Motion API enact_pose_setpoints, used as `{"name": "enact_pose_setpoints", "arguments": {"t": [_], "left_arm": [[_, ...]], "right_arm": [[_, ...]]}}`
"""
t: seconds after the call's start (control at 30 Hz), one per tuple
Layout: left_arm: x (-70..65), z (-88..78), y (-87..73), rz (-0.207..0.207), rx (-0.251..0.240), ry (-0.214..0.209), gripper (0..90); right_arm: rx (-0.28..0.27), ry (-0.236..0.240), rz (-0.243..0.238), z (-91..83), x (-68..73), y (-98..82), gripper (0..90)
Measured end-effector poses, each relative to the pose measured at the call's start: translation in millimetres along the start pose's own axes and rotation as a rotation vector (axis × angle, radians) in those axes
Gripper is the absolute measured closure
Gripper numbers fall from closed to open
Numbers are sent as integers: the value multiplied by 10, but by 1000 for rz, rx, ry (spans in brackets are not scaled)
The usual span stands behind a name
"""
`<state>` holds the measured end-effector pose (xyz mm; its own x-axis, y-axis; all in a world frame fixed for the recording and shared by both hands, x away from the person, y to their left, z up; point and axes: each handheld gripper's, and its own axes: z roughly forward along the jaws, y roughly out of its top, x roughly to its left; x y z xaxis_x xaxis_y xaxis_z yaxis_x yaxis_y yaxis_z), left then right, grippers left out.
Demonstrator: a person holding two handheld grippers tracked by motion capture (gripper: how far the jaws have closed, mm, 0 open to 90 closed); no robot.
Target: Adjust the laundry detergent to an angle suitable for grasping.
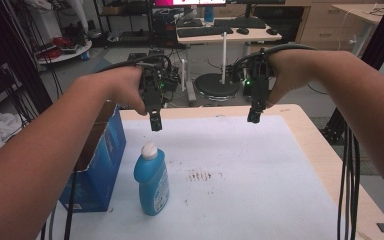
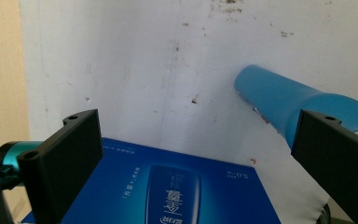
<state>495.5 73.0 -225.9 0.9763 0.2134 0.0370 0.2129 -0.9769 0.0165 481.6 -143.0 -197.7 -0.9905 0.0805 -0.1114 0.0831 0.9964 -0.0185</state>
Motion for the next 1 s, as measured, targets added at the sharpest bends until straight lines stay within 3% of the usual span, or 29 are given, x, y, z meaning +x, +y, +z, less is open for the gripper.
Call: {"name": "enact_pose_setpoints", "arguments": {"t": [0.47, 0.6, 1.0], "left_arm": [[-127, -54, 17, -8, 11, 22, 20], [-114, -43, 58, -13, 9, 11, 20], [-73, -21, 71, -18, 9, 8, 20]], "right_arm": [[-16, -20, -4, -34, 172, -22, 32], [-49, -17, -4, -57, 220, -48, 32], [-48, -24, -10, -37, 170, -75, 32]]}}
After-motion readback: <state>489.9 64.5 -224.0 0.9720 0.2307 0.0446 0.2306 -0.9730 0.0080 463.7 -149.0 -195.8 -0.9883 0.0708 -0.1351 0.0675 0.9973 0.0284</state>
